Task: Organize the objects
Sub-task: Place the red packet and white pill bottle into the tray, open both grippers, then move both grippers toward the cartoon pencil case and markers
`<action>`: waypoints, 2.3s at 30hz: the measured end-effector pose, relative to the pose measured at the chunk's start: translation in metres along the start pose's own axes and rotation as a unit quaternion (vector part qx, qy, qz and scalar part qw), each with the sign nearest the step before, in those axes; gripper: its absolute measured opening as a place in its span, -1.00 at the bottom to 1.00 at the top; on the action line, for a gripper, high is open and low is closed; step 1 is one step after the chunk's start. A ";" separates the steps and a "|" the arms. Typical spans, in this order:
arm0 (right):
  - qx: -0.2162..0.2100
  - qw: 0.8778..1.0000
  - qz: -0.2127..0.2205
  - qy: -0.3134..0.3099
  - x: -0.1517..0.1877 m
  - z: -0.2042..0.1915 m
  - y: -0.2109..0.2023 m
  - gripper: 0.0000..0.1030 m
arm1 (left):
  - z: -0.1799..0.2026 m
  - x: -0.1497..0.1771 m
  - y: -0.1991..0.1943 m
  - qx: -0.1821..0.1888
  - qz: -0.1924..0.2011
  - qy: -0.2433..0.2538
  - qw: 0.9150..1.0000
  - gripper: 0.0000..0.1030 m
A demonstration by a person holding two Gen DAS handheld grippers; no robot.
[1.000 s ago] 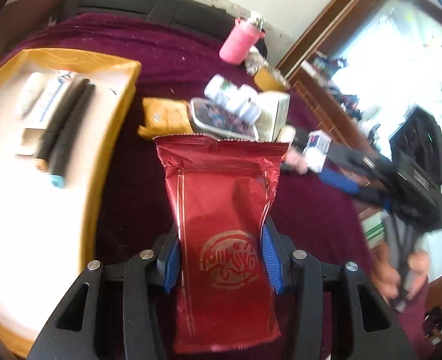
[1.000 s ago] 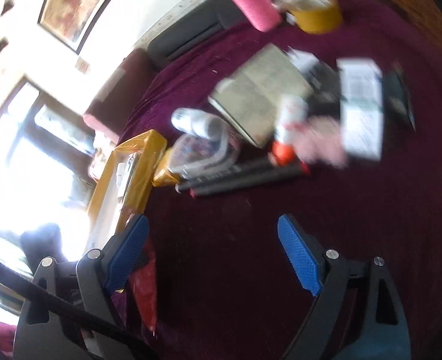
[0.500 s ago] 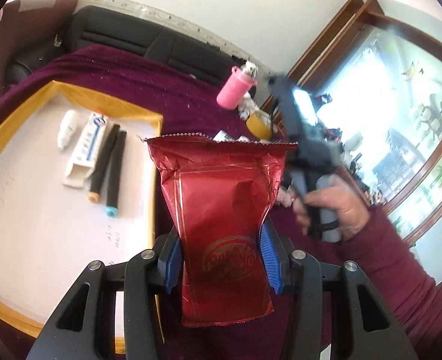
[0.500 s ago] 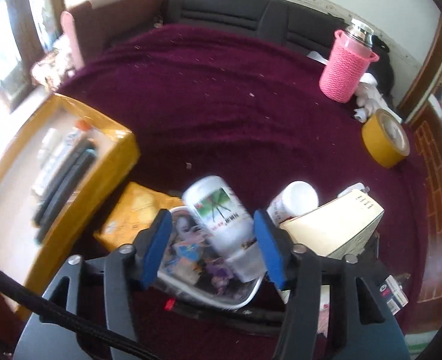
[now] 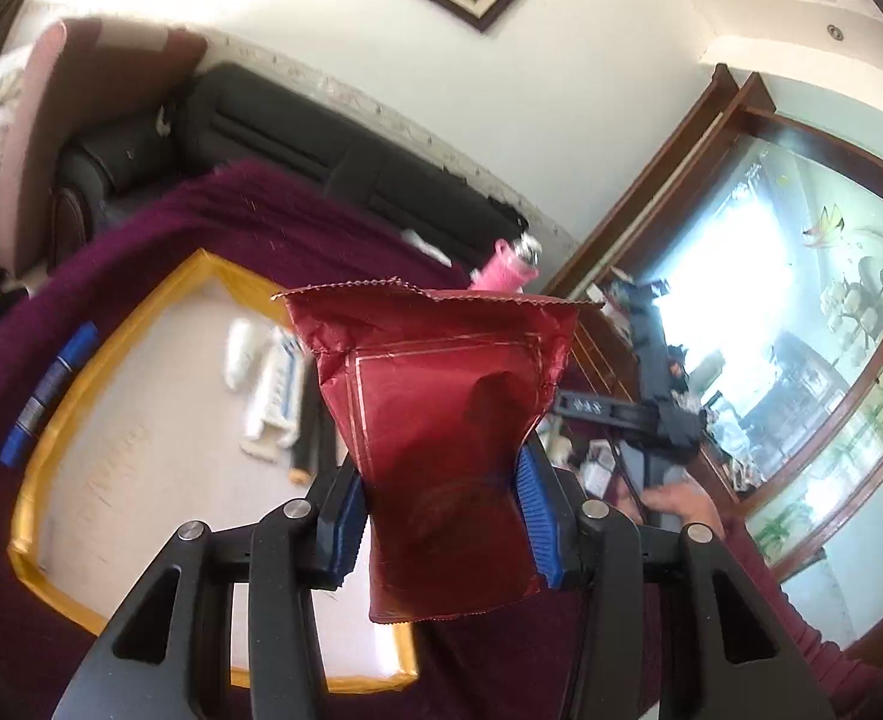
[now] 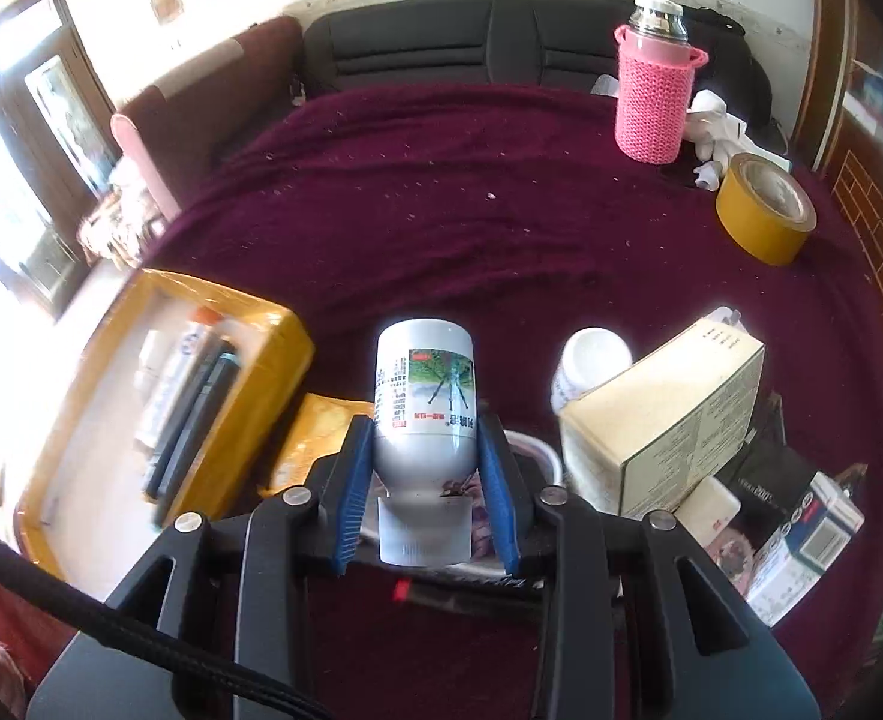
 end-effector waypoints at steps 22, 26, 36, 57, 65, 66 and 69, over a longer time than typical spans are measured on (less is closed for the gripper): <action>-0.085 0.994 -0.051 0.035 0.020 -0.139 0.080 -0.37 | -0.134 -0.029 0.104 -0.187 -0.106 0.031 0.976 -0.22; -0.052 0.997 -0.051 0.034 0.013 -0.137 0.097 -0.37 | -0.141 -0.029 0.132 -0.206 -0.127 0.036 0.970 -0.22; -0.009 0.999 -0.040 0.023 0.001 -0.131 0.114 -0.37 | -0.146 -0.032 0.149 -0.221 -0.120 0.033 0.967 -0.21; 0.021 0.998 0.045 0.030 0.005 -0.089 0.034 0.13 | -0.063 -0.023 0.090 -0.160 -0.099 0.049 0.981 0.24; 0.086 0.982 0.124 0.113 0.041 0.019 -0.041 0.29 | 0.029 0.014 0.132 -0.067 -0.144 0.118 0.980 0.40; 0.090 0.978 0.138 0.128 0.045 0.034 -0.050 0.32 | 0.033 0.020 0.140 -0.067 -0.155 0.113 0.979 0.40; 0.094 0.971 0.161 0.153 0.055 0.069 -0.064 0.35 | 0.044 0.038 0.173 -0.054 -0.189 0.082 0.977 0.39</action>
Point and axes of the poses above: each gripper's, at about its wrist camera, not at the fingertips, and y roughly the way its jaws point, z to its right, x to its underside, the point moved 6 cm from there along y, roughly the way its jaws point, and after that the axes turned 8 degrees about z, right-handed, at the moved point
